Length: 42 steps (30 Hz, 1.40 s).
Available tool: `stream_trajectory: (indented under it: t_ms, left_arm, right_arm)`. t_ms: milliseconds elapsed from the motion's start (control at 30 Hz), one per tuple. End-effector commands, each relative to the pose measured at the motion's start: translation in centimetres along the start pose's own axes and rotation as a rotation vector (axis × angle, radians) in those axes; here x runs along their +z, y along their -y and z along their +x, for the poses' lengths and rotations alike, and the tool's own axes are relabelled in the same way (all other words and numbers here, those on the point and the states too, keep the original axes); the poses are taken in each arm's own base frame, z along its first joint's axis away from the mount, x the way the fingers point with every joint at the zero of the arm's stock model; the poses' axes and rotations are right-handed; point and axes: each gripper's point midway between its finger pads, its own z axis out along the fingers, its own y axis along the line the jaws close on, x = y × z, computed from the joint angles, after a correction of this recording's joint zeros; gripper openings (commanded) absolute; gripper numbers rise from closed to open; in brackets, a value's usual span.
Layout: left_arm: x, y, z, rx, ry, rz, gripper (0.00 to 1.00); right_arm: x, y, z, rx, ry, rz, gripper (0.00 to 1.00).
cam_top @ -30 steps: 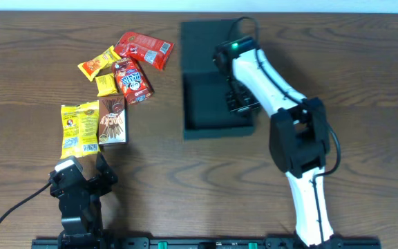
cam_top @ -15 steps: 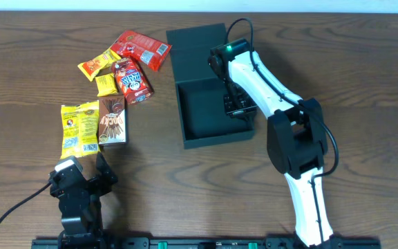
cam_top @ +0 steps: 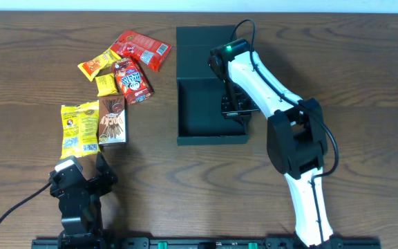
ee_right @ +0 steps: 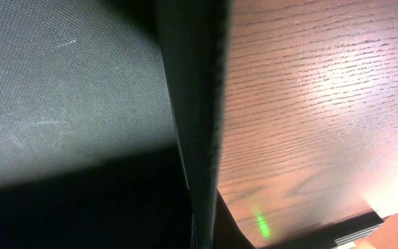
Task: Pack container
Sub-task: 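Release the box and raise the right gripper to the top right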
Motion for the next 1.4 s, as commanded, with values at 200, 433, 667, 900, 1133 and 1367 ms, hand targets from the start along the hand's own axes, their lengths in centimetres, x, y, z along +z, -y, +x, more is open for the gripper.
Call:
stream_trajectory:
  t_ms: [200,433,667,900,1133,1367]
  left_arm:
    - [0.3,-0.4,0.7,-0.005,-0.011,-0.018,0.95]
    - [0.3,-0.4,0.7,-0.005,-0.011,-0.018,0.95]
    - [0.3,-0.4,0.7,-0.005,-0.011,-0.018,0.95]
    - [0.3,-0.4,0.7,-0.005,-0.011,-0.018,0.95]
    - [0.3,0.8,1.0,-0.056,-0.031,0.049,0.95]
    - [-1.7,7.7,2.6,-0.244,-0.195,0.450,0.95]
  right_arm:
    - [-0.1,0.9,-0.7,0.069,0.031,0.031,0.63]
    - [-9.6,4.5,-1.5,0.091,0.261,-0.019,0.95]
    - [-23.1,4.1,-0.6,-0.226,0.713,-0.316,0.99]
    - [-28.2,1.8,1.3,-0.565,0.917,-0.448,0.99]
    - [-22.4,0.3,-1.3,-0.630,0.773,-0.340,0.99]
    - [-22.7,0.0,-2.2,-0.669,0.810,-0.326,0.99]
